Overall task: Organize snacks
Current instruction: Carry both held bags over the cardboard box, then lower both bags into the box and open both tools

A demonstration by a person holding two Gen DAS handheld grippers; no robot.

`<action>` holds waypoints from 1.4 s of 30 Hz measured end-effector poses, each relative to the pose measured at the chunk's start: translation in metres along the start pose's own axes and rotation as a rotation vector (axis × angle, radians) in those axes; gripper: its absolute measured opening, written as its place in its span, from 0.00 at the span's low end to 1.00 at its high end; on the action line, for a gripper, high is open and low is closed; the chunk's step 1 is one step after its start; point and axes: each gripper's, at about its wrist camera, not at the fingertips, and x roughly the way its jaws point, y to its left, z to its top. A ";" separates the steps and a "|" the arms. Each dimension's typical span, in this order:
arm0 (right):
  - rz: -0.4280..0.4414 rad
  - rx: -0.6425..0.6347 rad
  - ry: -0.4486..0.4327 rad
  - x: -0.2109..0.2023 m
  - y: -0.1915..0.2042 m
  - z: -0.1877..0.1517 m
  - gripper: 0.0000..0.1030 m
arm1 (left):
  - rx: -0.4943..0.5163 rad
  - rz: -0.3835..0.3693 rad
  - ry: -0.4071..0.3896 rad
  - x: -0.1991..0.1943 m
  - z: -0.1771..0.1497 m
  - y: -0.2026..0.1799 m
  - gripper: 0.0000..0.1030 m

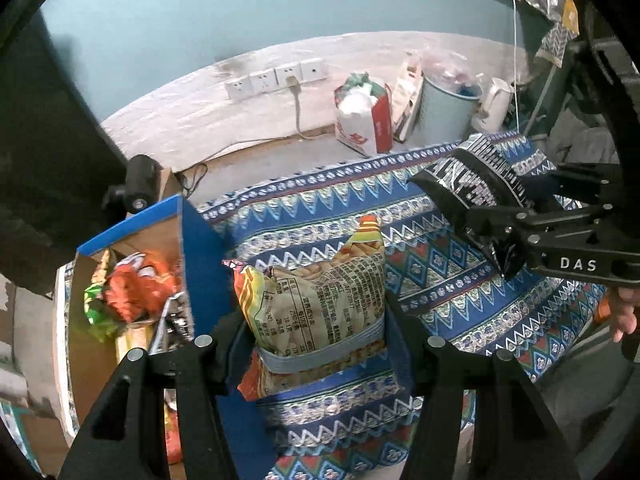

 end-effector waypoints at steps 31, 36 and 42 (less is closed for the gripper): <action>0.184 -0.220 -0.050 0.032 0.196 0.076 0.52 | -0.310 0.108 -0.007 -0.026 -0.072 0.181 0.58; 0.214 -0.273 -0.048 0.041 0.229 0.080 0.52 | -0.341 0.120 0.010 -0.024 -0.079 0.195 0.58; 0.242 -0.313 -0.022 0.055 0.257 0.080 0.52 | -0.378 0.126 0.027 -0.023 -0.087 0.211 0.61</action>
